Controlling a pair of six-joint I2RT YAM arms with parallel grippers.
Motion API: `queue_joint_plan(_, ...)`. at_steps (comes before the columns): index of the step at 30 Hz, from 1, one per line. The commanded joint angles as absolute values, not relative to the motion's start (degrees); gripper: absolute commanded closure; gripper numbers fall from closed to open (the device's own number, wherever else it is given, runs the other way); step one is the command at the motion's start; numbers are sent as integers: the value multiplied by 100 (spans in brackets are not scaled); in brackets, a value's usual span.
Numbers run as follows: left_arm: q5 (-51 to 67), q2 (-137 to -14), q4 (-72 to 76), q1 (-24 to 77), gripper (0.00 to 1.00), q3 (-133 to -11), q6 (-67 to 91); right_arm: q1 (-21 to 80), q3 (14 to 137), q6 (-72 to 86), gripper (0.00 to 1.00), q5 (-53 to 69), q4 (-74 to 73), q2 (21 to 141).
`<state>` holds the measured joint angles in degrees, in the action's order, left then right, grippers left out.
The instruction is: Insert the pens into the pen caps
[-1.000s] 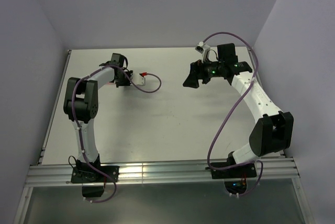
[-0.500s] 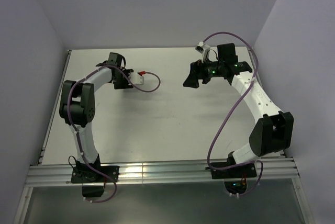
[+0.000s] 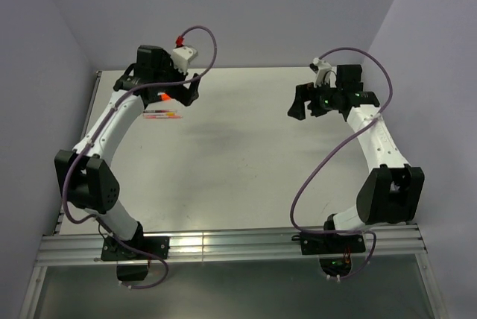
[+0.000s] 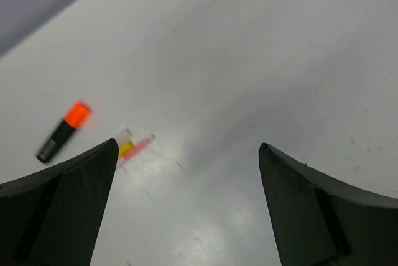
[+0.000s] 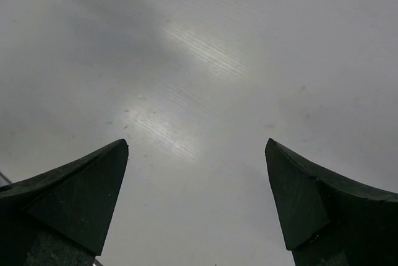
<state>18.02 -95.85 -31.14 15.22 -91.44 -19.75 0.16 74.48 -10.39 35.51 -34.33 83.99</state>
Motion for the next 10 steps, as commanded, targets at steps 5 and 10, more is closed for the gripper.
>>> queue_joint_plan(5,1055,-8631,-2725,1512,1,-7604,852,-299,6725,-1099,0,2399,-3358,7674)
queue_joint_plan(10,1028,-8149,-2488,1547,0,-6840,914,-308,6048,-985,0,2707,-3103,7164)
